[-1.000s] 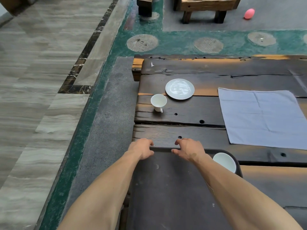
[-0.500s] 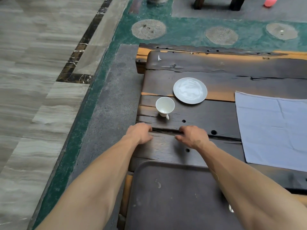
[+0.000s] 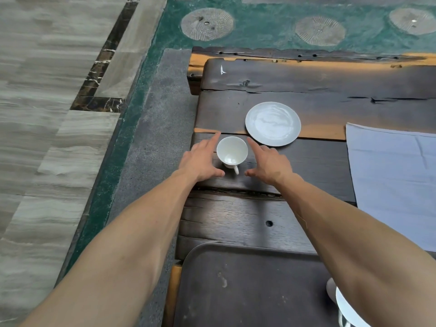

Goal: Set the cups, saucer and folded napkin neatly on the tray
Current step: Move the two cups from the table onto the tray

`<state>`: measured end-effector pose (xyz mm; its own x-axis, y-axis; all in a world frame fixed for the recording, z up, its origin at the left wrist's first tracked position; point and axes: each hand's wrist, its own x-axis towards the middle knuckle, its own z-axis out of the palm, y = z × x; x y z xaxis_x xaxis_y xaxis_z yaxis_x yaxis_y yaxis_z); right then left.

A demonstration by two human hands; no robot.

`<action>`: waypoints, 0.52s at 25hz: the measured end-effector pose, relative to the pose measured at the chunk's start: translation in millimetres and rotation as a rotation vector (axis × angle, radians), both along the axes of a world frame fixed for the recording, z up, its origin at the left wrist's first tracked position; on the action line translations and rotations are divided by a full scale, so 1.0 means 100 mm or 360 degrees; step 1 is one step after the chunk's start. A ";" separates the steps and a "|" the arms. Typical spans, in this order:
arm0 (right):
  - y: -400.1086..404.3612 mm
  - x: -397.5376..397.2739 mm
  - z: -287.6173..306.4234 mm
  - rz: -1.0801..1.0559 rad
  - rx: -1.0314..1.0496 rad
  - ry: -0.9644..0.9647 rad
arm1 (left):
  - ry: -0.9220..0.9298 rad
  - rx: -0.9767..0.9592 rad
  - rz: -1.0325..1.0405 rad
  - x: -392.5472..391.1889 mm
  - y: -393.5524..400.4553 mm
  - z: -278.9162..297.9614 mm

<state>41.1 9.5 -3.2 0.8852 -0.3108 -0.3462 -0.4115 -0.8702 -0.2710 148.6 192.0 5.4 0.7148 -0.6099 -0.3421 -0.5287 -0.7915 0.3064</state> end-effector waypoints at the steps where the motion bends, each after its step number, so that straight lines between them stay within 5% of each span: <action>1: -0.01 0.04 -0.03 0.0002 0.0025 -0.0011 | -0.0012 -0.0022 -0.0012 0.02 -0.02 -0.04; 13: 0.04 0.22 -0.21 -0.0093 0.0318 -0.0321 | 0.0027 -0.0219 0.0041 0.05 -0.15 -0.18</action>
<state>62.9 14.0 -23.7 0.9249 -0.3068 -0.2245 -0.3799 -0.7677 -0.5161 153.5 176.6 -12.7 0.7256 -0.6336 -0.2686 -0.5028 -0.7546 0.4217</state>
